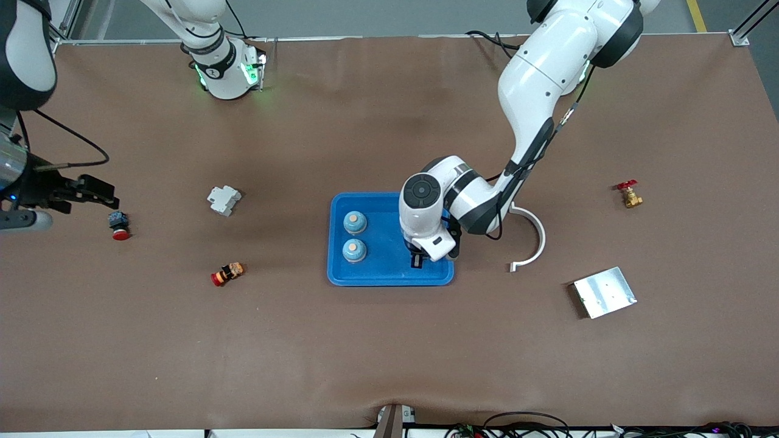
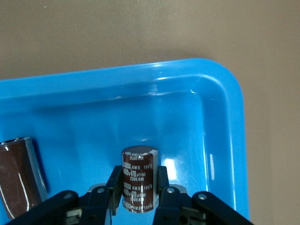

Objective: Place electrolytic capacitor and blue bell in tray
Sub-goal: 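Open the left gripper to release the capacitor in the tray and lift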

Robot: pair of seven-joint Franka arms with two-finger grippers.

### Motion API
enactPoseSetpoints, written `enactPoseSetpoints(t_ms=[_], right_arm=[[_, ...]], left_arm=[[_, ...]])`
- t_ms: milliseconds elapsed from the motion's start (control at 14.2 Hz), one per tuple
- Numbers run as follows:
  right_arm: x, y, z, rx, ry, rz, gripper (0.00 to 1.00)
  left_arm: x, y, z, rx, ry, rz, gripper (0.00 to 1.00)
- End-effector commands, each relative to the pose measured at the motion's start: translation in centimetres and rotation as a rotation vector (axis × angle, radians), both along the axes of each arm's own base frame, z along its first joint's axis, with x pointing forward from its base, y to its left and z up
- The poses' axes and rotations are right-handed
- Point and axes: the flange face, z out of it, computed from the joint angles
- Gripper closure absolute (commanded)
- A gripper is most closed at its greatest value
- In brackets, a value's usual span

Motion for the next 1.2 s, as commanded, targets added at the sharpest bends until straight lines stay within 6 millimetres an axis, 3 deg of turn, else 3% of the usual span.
enactPoseSetpoints(t_ms=[0, 212, 494, 564, 635, 846, 1128], right_arm=[[-1.9, 0.9, 2.3, -0.004, -0.027, 0.010, 0.00], [-2.1, 1.8, 3.8, -0.007, -0.037, 0.012, 0.00], [-3.2, 0.8, 5.3, -0.010, 0.010, -0.006, 0.00], [-3.3, 0.4, 5.5, -0.010, 0.009, -0.014, 0.00], [-3.2, 0.2, 5.6, -0.007, 0.007, -0.019, 0.00], [-3.2, -0.1, 6.0, -0.007, -0.001, -0.025, 0.00], [-3.5, -0.5, 6.5, -0.008, -0.010, -0.030, 0.00]], left_arm=[[0.2, -0.7, -0.2, 0.002, -0.026, 0.010, 1.00], [0.2, -0.7, -0.3, 0.005, -0.026, 0.010, 1.00], [0.2, -0.5, -0.8, 0.009, -0.021, -0.001, 1.00], [0.5, -0.3, -0.6, 0.009, -0.024, -0.002, 0.27], [0.4, -0.4, -0.4, 0.008, -0.027, -0.006, 0.00], [0.6, -0.3, 0.9, 0.009, -0.034, -0.008, 0.00], [1.1, 0.7, 4.2, 0.050, -0.017, -0.024, 0.00]])
